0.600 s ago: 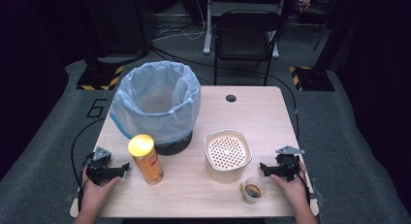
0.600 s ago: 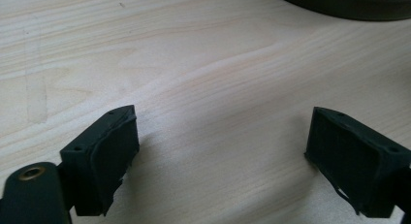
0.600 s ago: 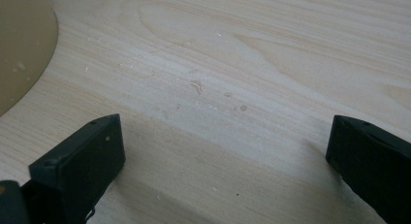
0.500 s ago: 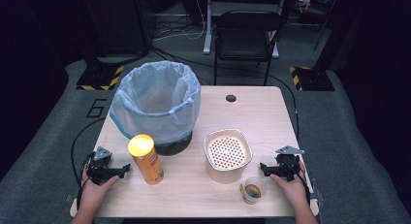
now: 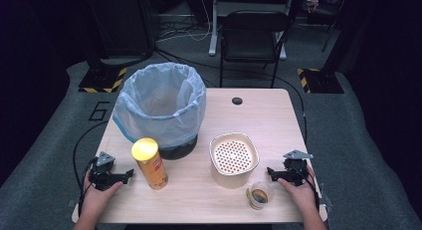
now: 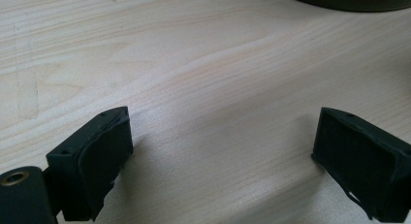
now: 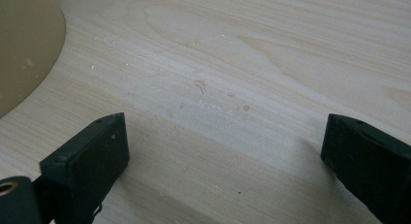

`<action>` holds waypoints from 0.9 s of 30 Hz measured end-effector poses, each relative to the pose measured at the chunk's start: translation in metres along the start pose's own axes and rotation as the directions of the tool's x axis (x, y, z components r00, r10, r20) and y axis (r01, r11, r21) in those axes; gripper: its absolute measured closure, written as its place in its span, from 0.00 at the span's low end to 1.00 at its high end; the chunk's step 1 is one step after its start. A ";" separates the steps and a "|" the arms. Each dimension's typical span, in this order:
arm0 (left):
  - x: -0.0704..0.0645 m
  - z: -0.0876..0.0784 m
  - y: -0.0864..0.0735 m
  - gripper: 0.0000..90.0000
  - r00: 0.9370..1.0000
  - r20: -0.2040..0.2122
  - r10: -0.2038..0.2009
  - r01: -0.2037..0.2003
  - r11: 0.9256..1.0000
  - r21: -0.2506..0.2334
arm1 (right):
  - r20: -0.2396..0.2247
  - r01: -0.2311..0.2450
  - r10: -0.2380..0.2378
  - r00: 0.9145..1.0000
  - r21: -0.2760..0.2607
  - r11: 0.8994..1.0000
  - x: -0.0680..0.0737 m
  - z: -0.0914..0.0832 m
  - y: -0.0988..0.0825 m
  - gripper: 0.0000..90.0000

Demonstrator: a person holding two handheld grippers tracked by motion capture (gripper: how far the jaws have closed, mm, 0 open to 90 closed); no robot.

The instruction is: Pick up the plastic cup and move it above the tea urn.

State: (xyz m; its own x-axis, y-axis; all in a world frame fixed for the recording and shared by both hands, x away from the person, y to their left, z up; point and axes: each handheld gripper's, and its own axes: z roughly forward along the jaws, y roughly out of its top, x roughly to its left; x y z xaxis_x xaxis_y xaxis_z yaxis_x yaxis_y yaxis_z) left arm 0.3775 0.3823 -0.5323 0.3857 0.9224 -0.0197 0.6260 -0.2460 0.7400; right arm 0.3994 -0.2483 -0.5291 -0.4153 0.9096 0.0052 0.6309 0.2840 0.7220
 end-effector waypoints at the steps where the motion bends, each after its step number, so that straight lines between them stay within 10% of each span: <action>1: 0.000 0.000 0.000 0.07 1.000 0.000 0.001 -0.001 1.000 0.002 | 0.002 -0.002 0.002 1.000 -0.003 1.000 0.000 0.000 0.000 0.06; 14: -0.001 0.000 0.000 0.07 1.000 -0.013 -0.008 0.008 1.000 0.000 | -0.041 -0.009 0.008 0.999 -0.022 1.000 -0.005 -0.013 0.001 0.31; 27: -0.001 -0.001 0.000 0.08 1.000 -0.019 -0.002 0.002 1.000 0.012 | -0.107 0.052 -0.057 0.993 -0.042 0.998 0.008 -0.058 0.016 0.34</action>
State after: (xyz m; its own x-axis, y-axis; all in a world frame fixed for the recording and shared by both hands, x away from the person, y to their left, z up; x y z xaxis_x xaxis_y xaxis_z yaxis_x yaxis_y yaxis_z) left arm 0.3765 0.3812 -0.5313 0.3714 0.9285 -0.0079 0.6351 -0.2478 0.7316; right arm 0.3681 -0.2539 -0.4780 -0.5178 0.8546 0.0380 0.5803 0.3183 0.7496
